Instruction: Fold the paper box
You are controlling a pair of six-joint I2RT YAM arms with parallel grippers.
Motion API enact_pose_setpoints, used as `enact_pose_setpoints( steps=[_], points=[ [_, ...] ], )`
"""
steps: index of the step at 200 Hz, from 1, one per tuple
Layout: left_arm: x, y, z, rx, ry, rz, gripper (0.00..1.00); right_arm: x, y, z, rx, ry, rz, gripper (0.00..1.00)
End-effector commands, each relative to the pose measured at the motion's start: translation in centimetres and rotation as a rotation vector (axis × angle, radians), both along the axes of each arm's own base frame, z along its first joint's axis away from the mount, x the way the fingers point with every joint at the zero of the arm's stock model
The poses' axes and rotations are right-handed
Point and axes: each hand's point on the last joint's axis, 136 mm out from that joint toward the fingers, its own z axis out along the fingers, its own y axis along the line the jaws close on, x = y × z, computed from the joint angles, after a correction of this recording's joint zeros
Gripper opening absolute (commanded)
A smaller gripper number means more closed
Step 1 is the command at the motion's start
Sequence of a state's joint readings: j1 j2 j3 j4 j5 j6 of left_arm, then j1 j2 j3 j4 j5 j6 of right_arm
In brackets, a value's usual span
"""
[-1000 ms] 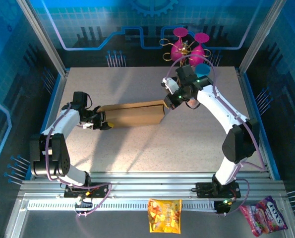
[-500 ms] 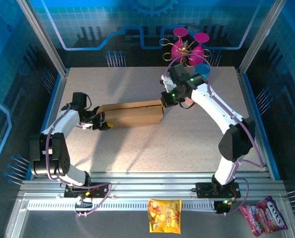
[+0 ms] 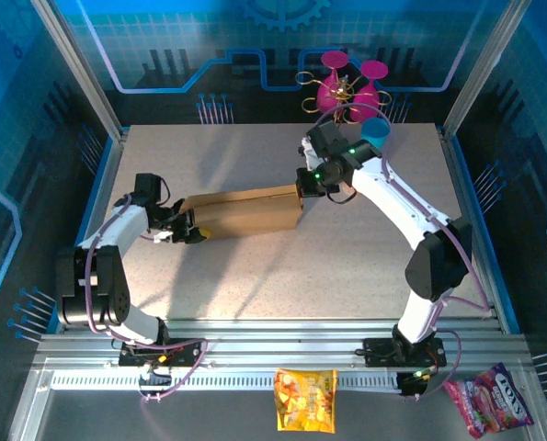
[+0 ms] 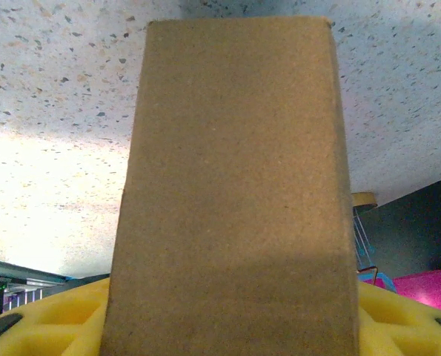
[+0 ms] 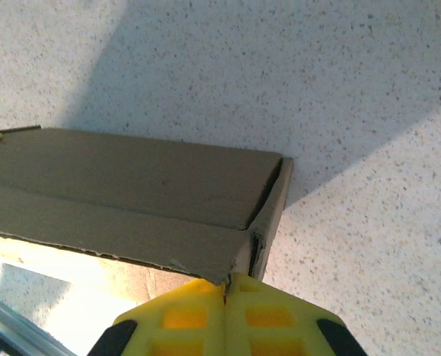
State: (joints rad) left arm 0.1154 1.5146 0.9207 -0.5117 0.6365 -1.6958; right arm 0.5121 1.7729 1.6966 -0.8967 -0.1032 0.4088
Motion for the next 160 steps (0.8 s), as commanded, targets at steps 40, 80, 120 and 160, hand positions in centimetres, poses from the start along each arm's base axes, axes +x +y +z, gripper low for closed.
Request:
enact_pose_setpoints(
  steps=[40, 80, 120, 160],
  points=[
    [0.3, 0.4, -1.5, 0.034, 0.037, -0.005, 0.19, -0.8, 2.4, 0.0, 0.059, -0.108, 0.106, 0.00],
    [1.0, 1.0, -1.1, 0.052, -0.002, -0.019, 0.46, -0.5, 2.0, -1.2, 0.011, -0.124, 0.121, 0.00],
    [0.8, 2.2, -0.6, 0.088, -0.046, -0.063, 0.74, -0.1, 1.8, -1.8, -0.019, -0.137, 0.117, 0.00],
    [0.3, 3.0, 0.0, 0.115, -0.088, -0.090, 0.86, 0.3, 2.3, -2.0, -0.040, -0.140, 0.131, 0.00]
  ],
)
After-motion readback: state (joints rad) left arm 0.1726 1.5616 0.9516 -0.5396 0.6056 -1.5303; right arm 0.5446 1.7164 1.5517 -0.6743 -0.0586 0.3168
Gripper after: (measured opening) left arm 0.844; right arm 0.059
